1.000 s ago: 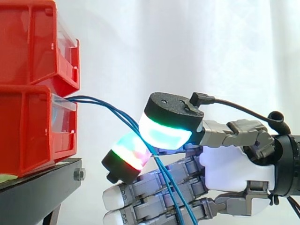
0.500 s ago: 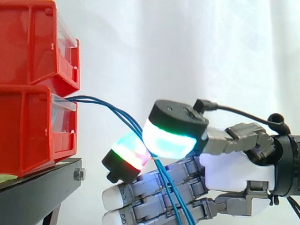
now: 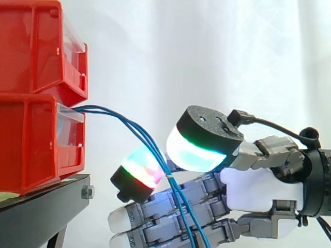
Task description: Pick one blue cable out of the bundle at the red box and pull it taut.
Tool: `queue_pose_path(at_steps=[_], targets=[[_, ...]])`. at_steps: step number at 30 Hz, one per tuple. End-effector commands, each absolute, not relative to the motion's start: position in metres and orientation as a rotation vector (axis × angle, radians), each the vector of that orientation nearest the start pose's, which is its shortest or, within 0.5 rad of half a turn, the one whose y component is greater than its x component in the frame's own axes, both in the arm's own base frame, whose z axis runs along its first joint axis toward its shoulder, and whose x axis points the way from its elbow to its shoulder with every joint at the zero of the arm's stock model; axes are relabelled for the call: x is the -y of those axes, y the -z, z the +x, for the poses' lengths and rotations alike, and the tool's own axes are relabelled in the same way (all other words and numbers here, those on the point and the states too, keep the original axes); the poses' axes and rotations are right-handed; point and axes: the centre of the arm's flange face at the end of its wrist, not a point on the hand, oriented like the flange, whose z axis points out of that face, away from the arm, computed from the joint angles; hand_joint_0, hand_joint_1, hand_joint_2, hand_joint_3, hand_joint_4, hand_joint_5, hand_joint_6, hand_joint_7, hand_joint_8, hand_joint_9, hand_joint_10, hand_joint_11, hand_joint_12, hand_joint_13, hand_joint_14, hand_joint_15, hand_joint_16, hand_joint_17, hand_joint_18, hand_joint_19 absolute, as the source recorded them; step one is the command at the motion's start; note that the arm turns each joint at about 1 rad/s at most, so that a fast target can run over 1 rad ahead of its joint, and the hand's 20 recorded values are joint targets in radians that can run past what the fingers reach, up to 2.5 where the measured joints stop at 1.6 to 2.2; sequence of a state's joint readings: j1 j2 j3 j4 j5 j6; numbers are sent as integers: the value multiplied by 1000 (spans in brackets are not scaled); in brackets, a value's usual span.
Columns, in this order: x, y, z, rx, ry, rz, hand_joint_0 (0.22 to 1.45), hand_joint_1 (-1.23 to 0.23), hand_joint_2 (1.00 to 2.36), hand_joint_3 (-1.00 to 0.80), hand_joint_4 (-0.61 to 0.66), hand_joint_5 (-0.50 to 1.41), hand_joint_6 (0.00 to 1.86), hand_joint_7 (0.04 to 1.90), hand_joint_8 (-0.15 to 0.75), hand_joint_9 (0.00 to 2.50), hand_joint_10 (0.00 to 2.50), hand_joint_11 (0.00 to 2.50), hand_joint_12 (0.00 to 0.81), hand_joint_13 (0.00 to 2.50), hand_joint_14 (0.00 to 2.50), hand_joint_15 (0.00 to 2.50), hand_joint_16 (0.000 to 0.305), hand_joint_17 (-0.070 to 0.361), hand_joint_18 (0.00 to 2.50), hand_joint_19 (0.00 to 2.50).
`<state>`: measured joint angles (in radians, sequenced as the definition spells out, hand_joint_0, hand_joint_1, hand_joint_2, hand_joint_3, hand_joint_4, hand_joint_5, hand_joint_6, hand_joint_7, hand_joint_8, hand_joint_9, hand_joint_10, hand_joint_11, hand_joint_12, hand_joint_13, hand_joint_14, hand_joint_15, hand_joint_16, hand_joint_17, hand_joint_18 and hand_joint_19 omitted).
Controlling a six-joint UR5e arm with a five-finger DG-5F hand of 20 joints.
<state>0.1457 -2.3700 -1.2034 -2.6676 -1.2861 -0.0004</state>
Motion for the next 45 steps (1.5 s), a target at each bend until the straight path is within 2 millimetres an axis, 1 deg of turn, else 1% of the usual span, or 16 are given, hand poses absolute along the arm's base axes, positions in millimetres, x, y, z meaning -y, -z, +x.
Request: queue_pose_path(at_steps=[1,2,6,10,13,15,19,23,26,27,30,34,38,39,42,45], targets=[[49,-199,776,-1072,-1133,1247,505,-934,1000,-500,69,-221,872,912,315,609,9,407,416,515,6,185,57,129,532,220],[49,-199,776,-1075,-1131,1247,509,-929,1000,-500,68,-220,871,914,314,612,9,400,415,517,6,186,57,128,536,224],[49,-199,776,-1073,-1130,1248,645,-877,1000,-500,42,-207,873,969,303,659,10,421,395,553,7,195,53,118,558,246],[49,-199,776,-1073,-1130,1248,670,-877,1015,-276,-15,-208,892,1063,306,675,10,429,396,573,7,195,53,118,580,253],[48,-199,776,-1074,-1131,1245,690,-880,1018,-224,-37,-210,901,1085,309,680,10,436,396,578,6,194,52,118,592,242],[48,-199,776,-1074,-1131,1245,724,-889,1015,-274,-45,-215,909,1048,305,677,10,426,396,581,6,194,52,117,597,237],[48,-200,776,-1071,-1130,1246,801,-887,1000,-500,-61,-211,901,1007,283,652,10,411,390,577,6,177,51,115,596,188],[48,-199,776,-1075,-1133,1247,777,-919,1000,-500,-100,-212,892,1001,254,629,9,397,375,564,5,158,49,111,602,136],[49,-199,776,-1071,-1136,1249,695,-1001,1000,-500,-98,-221,891,995,241,605,9,401,374,551,6,161,48,108,585,147],[49,-199,776,-1072,-1135,1250,634,-1003,1000,-500,-91,-222,891,991,241,604,9,410,374,547,6,164,48,108,580,153],[49,-199,776,-1072,-1135,1250,529,-989,1000,-500,-44,-222,895,964,265,614,9,418,390,554,6,179,51,115,585,189],[49,-199,776,-1072,-1133,1247,458,-890,1000,-500,2,-211,893,932,304,672,8,435,420,571,6,204,57,127,598,235],[49,-200,777,-1072,-1129,1240,500,-838,1000,-500,-3,-194,878,971,303,709,9,425,411,586,7,212,54,122,585,261],[48,-200,777,-1073,-1130,1240,579,-835,1000,-500,-14,-188,872,1015,292,729,10,444,393,601,7,220,51,114,587,277],[49,-199,776,-1077,-1126,1241,641,-838,1000,-500,-10,-176,873,1045,298,768,12,443,386,626,7,225,49,111,617,292],[48,-199,776,-1074,-1125,1244,660,-850,1010,-376,-27,-175,888,1089,308,788,11,471,386,646,8,230,49,111,632,290]])
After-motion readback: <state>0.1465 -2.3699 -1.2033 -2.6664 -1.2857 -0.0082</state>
